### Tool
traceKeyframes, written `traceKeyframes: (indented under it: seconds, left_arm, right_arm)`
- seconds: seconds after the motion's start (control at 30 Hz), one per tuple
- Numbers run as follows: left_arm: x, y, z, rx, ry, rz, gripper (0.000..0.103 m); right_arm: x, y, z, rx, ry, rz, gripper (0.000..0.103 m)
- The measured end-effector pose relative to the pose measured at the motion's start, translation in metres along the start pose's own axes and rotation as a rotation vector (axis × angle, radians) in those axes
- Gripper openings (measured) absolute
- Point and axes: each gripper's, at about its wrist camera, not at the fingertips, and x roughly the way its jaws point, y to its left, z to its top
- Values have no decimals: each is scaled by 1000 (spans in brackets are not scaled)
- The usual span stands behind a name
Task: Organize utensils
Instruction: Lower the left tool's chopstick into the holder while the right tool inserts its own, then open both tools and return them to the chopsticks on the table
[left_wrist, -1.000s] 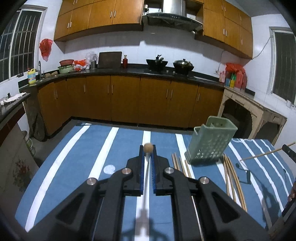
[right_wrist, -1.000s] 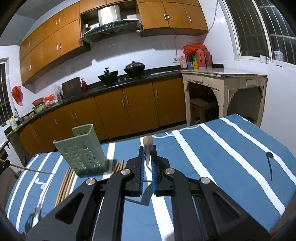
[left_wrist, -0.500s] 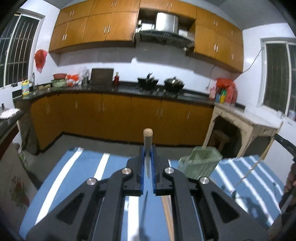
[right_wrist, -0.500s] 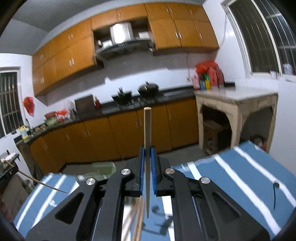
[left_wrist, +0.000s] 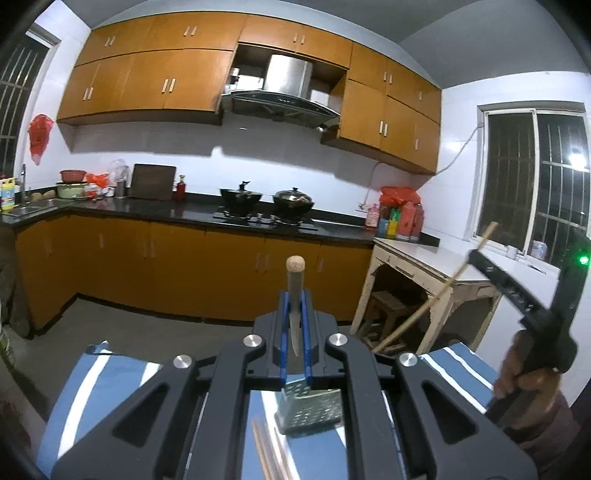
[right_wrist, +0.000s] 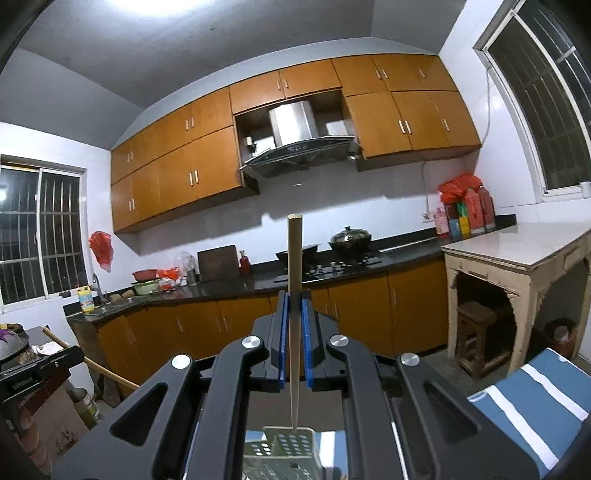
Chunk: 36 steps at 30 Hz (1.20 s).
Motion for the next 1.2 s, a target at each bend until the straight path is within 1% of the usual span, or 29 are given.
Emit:
traceKeyframes:
  seconds: [0.17,0.33,0.4,0.6,0.83,0.9,0.93,0.97,1.0,1.07,1.2]
  left_arm:
    - [33,-10,-13,9,80,-22,7]
    - [61,-8,-38,3,155,-25,7]
    - [72,-8,-46,-5,176,-33,7]
    - [94,-5,-64,-25,223,-39,7]
    - [108,-2,-79,-19,273,-7,8]
    - [108,0,-80,-21,277,4,10]
    - [107,1,-81,-23,278,7,13]
    - [105,1,-81,-23,276,12,16]
    - [102,1,-80,-21,271,17,18]
    - [96,1,-78,-23,259,26,25]
    - [80,5,-72,-37,233,40,31]
  right_arm:
    - [24,3,-27,-15,72,-2,8]
    - [46,-5,-56,6,166,-16,8]
    - [50,-7,-63,10,188,-20,8]
    - [55,-8,-77,21,237,-14,8]
    - [56,-10,-85,34,280,-2,9]
    - [53,-9,-85,30,285,-5,12]
    - [51,-9,-84,29,282,-6,21]
    - [47,-9,-82,28,273,-9,33]
    - [44,-9,-81,25,262,-15,42]
    - [37,-10,-77,17,245,-21,43]
    - [19,-17,-71,28,235,-31,43]
